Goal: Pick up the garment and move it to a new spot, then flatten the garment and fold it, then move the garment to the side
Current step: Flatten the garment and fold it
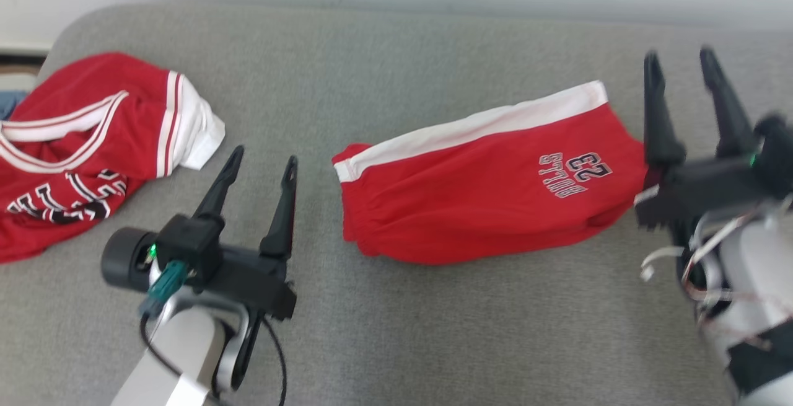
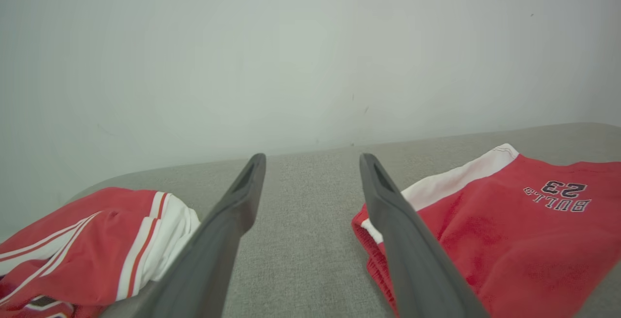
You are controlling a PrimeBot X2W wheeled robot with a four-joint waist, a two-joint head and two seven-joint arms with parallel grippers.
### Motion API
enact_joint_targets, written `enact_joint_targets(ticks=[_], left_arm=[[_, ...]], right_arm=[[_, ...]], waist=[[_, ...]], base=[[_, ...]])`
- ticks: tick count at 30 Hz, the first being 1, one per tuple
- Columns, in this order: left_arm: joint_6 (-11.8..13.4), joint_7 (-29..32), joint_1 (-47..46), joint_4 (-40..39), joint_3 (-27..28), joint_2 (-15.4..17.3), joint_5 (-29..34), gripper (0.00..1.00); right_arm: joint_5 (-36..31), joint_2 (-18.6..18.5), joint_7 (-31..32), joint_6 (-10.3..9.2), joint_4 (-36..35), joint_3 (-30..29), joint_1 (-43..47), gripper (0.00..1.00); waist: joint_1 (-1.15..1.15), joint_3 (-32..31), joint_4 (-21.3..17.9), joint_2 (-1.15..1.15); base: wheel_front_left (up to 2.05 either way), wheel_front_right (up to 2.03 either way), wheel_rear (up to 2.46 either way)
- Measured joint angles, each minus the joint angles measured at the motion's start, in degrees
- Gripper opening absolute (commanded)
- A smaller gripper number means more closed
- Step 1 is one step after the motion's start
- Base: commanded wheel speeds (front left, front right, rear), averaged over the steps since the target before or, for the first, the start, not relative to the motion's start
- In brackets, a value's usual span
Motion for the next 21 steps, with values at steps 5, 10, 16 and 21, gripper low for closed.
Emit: enact_joint_targets(ticks=[5,10,16,21], left_arm=[[1.4,0.0,6.2,-6.6,2.2,1.9,2.1,1.00],[1.9,0.0,16.1,-10.2,5.3,3.0,2.7,1.00],[2.4,0.0,25.5,-10.3,9.1,3.3,1.2,1.00],[2.4,0.0,29.7,-11.0,10.2,3.0,-0.2,1.00]], right_arm=[[-0.9,2.6,-3.6,-1.97,-1.6,-0.5,8.5,1.00],[-2.4,6.2,-3.5,-2.77,-3.2,-2.1,15.7,1.00],[-3.3,8.3,-3.1,-3.25,-2.7,-3.1,20.8,1.00],[-3.7,10.3,-3.1,-3.26,-3.3,-4.4,24.1,1.00]], waist=[[0.00,-3.8,-1.8,0.00],[0.00,-8.5,-4.1,0.00],[0.00,-12.8,-6.8,0.00],[0.00,-15.2,-9.3,-0.01]], base=[[0.00,0.00,0.00],[0.00,0.00,0.00],[0.00,0.00,0.00],[0.00,0.00,0.00]])
